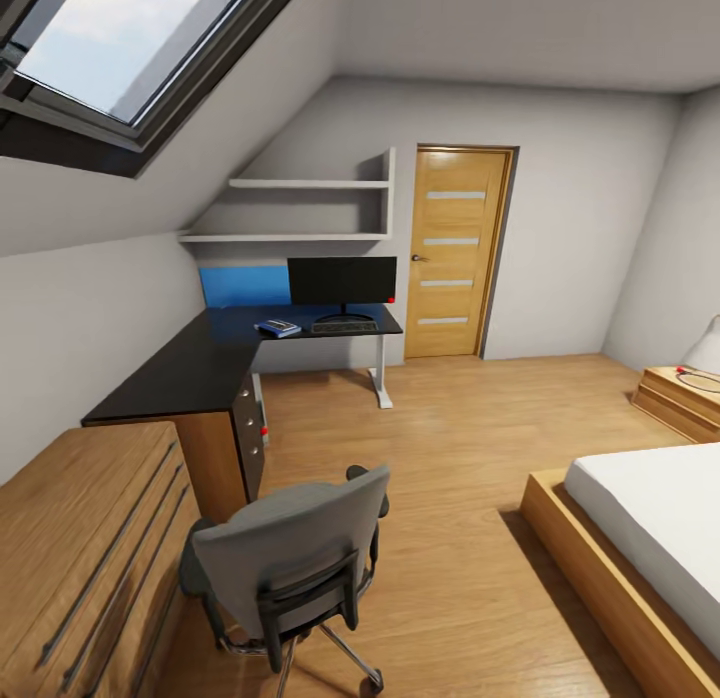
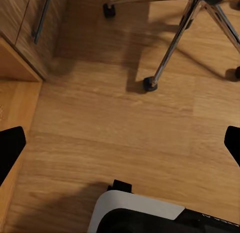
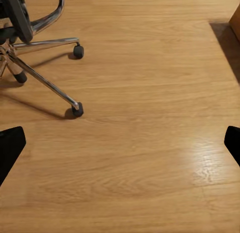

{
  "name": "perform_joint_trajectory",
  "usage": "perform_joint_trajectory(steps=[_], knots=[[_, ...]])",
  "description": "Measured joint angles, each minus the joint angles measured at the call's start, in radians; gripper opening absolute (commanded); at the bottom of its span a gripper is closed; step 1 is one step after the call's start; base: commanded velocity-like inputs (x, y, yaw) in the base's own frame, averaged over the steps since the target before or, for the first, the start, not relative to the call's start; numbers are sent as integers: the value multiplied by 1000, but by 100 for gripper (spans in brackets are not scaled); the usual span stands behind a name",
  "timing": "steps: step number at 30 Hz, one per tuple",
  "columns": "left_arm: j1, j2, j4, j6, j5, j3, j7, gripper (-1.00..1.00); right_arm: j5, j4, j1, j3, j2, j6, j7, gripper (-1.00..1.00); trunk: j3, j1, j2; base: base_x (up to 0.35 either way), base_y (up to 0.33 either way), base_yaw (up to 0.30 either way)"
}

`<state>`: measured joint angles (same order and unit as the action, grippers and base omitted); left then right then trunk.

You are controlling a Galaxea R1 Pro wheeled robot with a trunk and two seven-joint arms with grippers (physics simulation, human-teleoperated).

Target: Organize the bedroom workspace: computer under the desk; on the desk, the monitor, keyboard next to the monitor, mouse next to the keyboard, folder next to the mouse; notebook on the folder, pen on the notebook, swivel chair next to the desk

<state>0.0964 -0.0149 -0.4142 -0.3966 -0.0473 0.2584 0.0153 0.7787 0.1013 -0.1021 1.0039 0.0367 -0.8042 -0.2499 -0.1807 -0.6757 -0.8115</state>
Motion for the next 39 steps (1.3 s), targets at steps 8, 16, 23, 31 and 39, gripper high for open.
perform_joint_trajectory(steps=[8, 16, 23, 31, 39], knots=[[0, -1, -1, 0, -4, 7, -4, 100, -1, 0, 0, 1, 0, 0, 2, 100, 0, 0, 0, 0, 55, 0], [0, -4, -8, 14, -7, 8, -9, 100, -9, 64, -2, -3, -1, -4, 26, 100, -19, -23, -42, 0, 0, 0], [0, -16, -178, 227, -7, 7, -17, 100, -8, 113, -125, -5, 2, 59, 23, 100, -40, -50, -91, 0, 0, 0], [-56, -34, -400, 568, -9, 7, -58, 100, -8, 117, -243, -7, 43, 238, 23, 100, -66, -80, -147, 0, 0, 0], [-175, -36, -435, 690, -111, 6, -118, 100, -10, 118, -288, -8, 81, 308, 25, 100, -91, -111, -203, 0, 0, 0]])
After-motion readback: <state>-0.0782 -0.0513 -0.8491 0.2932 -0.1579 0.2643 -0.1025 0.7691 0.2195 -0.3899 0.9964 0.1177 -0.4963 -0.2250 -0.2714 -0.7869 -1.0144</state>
